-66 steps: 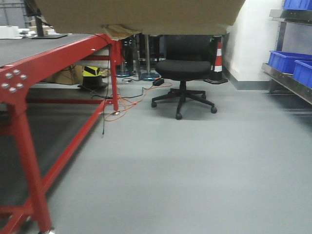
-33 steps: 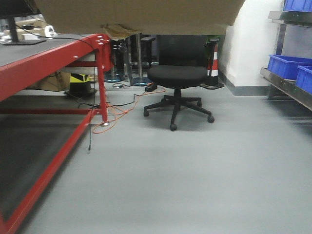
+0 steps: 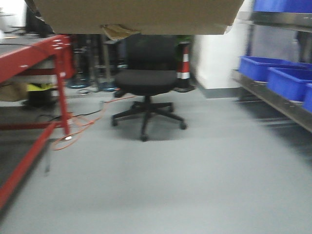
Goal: Stack two boxes on right shelf middle
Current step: 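Drive the base with the held boxes to the steel shelf rack, then push the held boxes forward onto the middle shelf with both grippers, then open both grippers and release the boxes on the shelf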
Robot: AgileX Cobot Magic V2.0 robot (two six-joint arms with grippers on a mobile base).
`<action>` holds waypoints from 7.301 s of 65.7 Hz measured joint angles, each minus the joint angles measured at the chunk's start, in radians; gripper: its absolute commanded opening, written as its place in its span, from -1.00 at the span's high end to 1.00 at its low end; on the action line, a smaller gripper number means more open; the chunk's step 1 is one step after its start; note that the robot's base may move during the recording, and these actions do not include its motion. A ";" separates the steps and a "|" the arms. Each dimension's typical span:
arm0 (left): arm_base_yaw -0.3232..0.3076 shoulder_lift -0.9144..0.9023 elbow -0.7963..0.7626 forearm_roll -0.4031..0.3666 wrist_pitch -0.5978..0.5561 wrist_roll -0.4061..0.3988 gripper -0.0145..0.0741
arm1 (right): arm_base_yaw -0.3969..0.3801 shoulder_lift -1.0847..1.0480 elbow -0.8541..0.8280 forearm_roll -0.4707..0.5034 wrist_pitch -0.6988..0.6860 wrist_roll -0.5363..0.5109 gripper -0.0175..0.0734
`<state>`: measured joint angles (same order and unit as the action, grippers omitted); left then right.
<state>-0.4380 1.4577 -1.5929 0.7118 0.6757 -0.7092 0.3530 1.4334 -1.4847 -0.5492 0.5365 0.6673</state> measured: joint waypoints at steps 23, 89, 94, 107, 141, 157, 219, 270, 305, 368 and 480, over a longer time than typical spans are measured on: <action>0.000 0.000 0.000 0.000 0.000 0.000 0.92 | 0.000 0.000 0.000 0.000 -0.002 0.000 0.98; 0.000 0.000 0.000 0.000 -0.002 0.000 0.92 | 0.000 0.000 0.000 0.000 -0.002 0.000 0.98; 0.000 0.000 0.000 0.000 -0.002 0.000 0.92 | 0.000 0.000 0.000 0.000 -0.002 0.000 0.98; 0.000 0.000 0.000 0.000 -0.002 0.000 0.92 | 0.000 0.000 0.000 0.000 0.000 0.000 0.98; 0.000 0.000 0.000 0.000 -0.002 0.000 0.92 | 0.000 0.000 0.000 0.000 0.000 0.000 0.98; 0.000 0.000 0.000 0.000 -0.002 0.000 0.92 | 0.000 0.000 0.000 0.000 0.000 0.000 0.98; 0.000 0.000 0.000 0.000 -0.002 0.000 0.92 | 0.000 0.000 0.000 0.000 0.000 0.000 0.98; 0.000 0.000 0.000 0.000 -0.002 0.000 0.92 | 0.000 0.000 0.000 0.000 0.000 0.000 0.98; 0.015 0.035 -0.010 -0.285 0.111 0.183 0.92 | 0.000 0.011 0.000 0.133 0.203 -0.003 0.98; 0.071 0.037 -0.039 -0.439 0.051 0.316 -0.04 | 0.000 0.030 -0.072 0.129 0.247 -0.049 -0.09; 0.141 -1.062 1.039 -0.586 -0.524 0.470 0.92 | -0.049 -0.996 0.849 0.281 -0.236 -0.257 0.97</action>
<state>-0.2968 0.3952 -0.5538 0.1261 0.1512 -0.2392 0.3037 0.4375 -0.6355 -0.2680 0.3009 0.4100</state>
